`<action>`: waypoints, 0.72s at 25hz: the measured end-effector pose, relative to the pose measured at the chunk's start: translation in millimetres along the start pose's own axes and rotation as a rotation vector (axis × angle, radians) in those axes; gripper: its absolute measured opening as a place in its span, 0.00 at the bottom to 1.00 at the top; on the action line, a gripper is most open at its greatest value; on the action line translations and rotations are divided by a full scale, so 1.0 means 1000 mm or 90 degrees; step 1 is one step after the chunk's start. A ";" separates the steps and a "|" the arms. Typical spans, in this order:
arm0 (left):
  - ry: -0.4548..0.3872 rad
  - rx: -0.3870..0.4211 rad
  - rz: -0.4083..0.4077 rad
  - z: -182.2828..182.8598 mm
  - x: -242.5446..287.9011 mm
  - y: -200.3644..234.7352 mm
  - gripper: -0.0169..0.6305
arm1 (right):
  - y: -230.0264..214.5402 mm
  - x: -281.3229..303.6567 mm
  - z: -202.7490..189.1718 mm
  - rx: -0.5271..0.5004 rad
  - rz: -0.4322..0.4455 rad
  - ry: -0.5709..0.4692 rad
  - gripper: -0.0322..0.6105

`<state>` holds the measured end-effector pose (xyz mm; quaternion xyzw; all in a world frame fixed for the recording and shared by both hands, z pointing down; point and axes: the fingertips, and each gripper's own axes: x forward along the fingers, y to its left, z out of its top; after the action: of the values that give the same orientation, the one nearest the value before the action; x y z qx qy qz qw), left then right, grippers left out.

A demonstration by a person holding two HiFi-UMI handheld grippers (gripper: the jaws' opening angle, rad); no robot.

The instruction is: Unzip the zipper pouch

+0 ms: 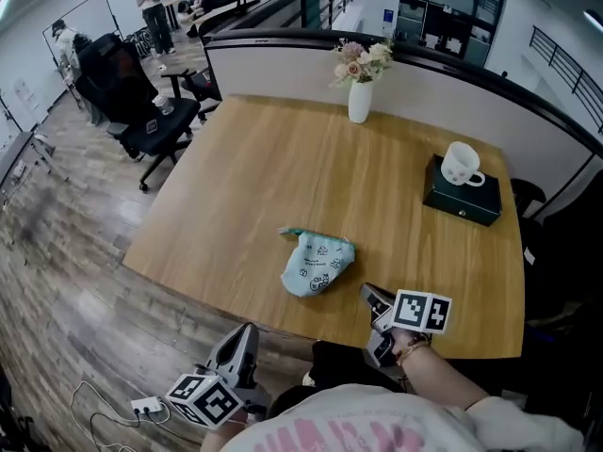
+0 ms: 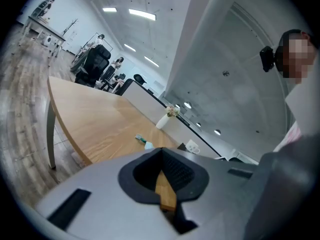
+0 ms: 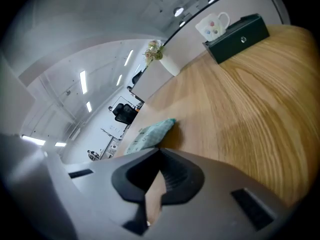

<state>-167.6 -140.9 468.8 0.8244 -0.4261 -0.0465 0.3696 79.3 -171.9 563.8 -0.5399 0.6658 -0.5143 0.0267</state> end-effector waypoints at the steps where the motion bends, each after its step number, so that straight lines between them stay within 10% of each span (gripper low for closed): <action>1: 0.001 -0.006 0.004 0.001 0.002 0.005 0.03 | -0.004 0.004 0.001 0.015 -0.011 0.005 0.05; 12: -0.012 -0.034 0.033 0.036 0.030 0.037 0.03 | -0.030 0.054 0.038 0.173 -0.049 0.018 0.12; 18: -0.001 -0.036 0.036 0.041 0.049 0.043 0.03 | -0.026 0.076 0.059 0.116 -0.066 0.021 0.22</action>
<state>-182.0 -216.0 478.5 0.8014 -0.4481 -0.0487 0.3932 100.2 -264.2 593.9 -0.5601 0.5882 -0.5821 0.0380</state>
